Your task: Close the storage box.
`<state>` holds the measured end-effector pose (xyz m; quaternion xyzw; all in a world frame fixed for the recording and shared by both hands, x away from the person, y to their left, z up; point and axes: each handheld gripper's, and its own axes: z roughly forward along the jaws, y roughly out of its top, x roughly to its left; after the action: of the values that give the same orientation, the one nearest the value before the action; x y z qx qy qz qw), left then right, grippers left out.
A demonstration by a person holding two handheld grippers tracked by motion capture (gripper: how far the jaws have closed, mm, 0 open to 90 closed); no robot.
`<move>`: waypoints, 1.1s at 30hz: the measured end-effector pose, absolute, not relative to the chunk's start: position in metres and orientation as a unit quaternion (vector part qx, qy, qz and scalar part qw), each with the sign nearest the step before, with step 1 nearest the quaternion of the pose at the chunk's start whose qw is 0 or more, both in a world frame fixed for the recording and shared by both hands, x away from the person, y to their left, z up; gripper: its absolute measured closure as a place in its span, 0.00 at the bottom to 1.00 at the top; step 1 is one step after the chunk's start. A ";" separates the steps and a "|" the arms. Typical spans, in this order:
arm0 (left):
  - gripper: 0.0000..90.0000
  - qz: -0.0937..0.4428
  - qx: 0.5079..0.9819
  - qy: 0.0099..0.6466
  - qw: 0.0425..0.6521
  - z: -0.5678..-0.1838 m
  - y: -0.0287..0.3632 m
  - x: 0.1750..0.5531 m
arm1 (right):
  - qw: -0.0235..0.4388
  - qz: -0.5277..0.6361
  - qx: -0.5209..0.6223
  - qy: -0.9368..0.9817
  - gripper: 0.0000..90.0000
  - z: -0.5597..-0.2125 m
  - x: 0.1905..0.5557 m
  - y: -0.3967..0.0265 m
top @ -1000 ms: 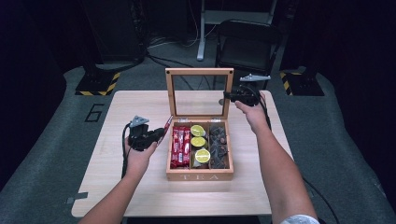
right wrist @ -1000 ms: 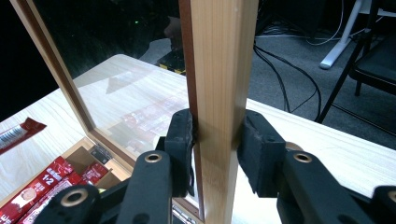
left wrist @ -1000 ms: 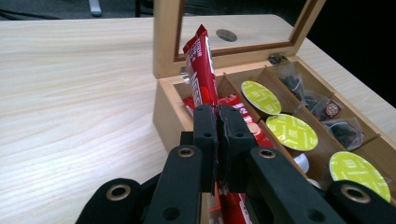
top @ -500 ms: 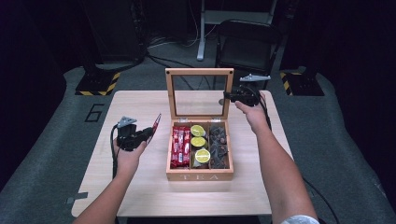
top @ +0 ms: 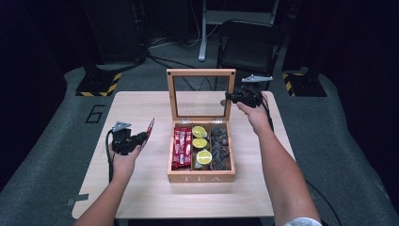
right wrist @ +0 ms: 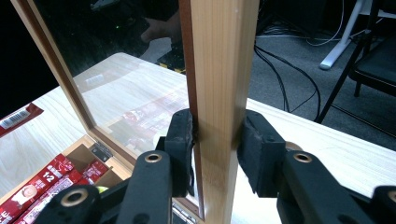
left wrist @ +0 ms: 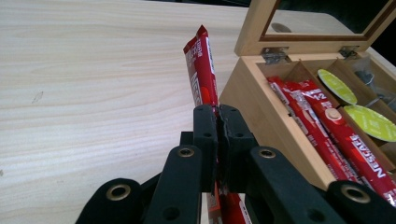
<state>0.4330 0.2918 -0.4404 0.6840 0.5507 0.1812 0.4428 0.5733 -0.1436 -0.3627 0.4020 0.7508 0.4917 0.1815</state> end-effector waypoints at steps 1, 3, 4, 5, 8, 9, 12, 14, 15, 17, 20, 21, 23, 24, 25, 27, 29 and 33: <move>0.96 0.184 0.683 0.551 0.443 -0.442 0.292 0.433 | 0.181 0.492 0.402 0.751 0.73 -0.363 0.573 -0.144; 0.96 0.184 0.683 0.552 0.441 -0.444 0.293 0.433 | 0.182 0.492 0.402 0.751 0.73 -0.363 0.573 -0.144; 0.96 0.182 0.685 0.553 0.437 -0.444 0.293 0.433 | 0.182 0.492 0.402 0.751 0.73 -0.363 0.573 -0.144; 0.96 0.185 0.689 0.549 0.436 -0.445 0.294 0.433 | 0.182 0.492 0.402 0.751 0.73 -0.363 0.573 -0.144; 0.96 0.185 0.688 0.553 0.433 -0.449 0.295 0.434 | 0.182 0.492 0.402 0.751 0.73 -0.363 0.573 -0.144; 0.96 0.185 0.688 0.553 0.432 -0.450 0.295 0.434 | 0.182 0.492 0.401 0.751 0.73 -0.363 0.573 -0.144; 0.96 0.187 0.688 0.554 0.430 -0.453 0.297 0.434 | 0.182 0.491 0.401 0.752 0.73 -0.363 0.573 -0.144; 0.96 0.187 0.687 0.557 0.427 -0.456 0.298 0.434 | 0.180 0.491 0.402 0.751 0.73 -0.362 0.572 -0.144; 0.96 0.187 0.689 0.557 0.425 -0.457 0.299 0.434 | 0.180 0.491 0.402 0.751 0.73 -0.363 0.572 -0.144; 0.96 0.187 0.688 0.561 0.421 -0.460 0.301 0.434 | 0.181 0.492 0.401 0.751 0.73 -0.363 0.572 -0.144; 0.96 0.186 0.684 0.567 0.419 -0.465 0.302 0.434 | 0.181 0.491 0.400 0.752 0.73 -0.362 0.572 -0.144; 0.96 0.185 0.685 0.569 0.416 -0.467 0.302 0.434 | 0.181 0.491 0.400 0.752 0.73 -0.362 0.571 -0.144; 0.96 0.185 0.682 0.574 0.414 -0.471 0.303 0.434 | 0.182 0.491 0.398 0.753 0.73 -0.362 0.572 -0.144; 0.96 0.185 0.680 0.576 0.413 -0.474 0.303 0.434 | 0.182 0.492 0.398 0.753 0.73 -0.362 0.571 -0.144; 0.96 0.182 0.682 0.577 0.410 -0.475 0.304 0.434 | 0.182 0.492 0.398 0.753 0.73 -0.363 0.571 -0.144; 0.96 0.183 0.685 0.578 0.403 -0.477 0.304 0.435 | 0.182 0.494 0.397 0.752 0.73 -0.363 0.571 -0.144; 0.96 0.186 0.685 0.579 0.401 -0.478 0.304 0.436 | 0.183 0.495 0.397 0.751 0.73 -0.363 0.570 -0.144; 0.96 0.186 0.684 0.584 0.396 -0.481 0.303 0.437 | 0.182 0.495 0.398 0.751 0.73 -0.363 0.569 -0.144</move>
<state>0.4368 0.3029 -0.4809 0.6835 0.5841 0.1856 0.3965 0.5689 -0.1444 -0.3631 0.3975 0.7507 0.4953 0.1817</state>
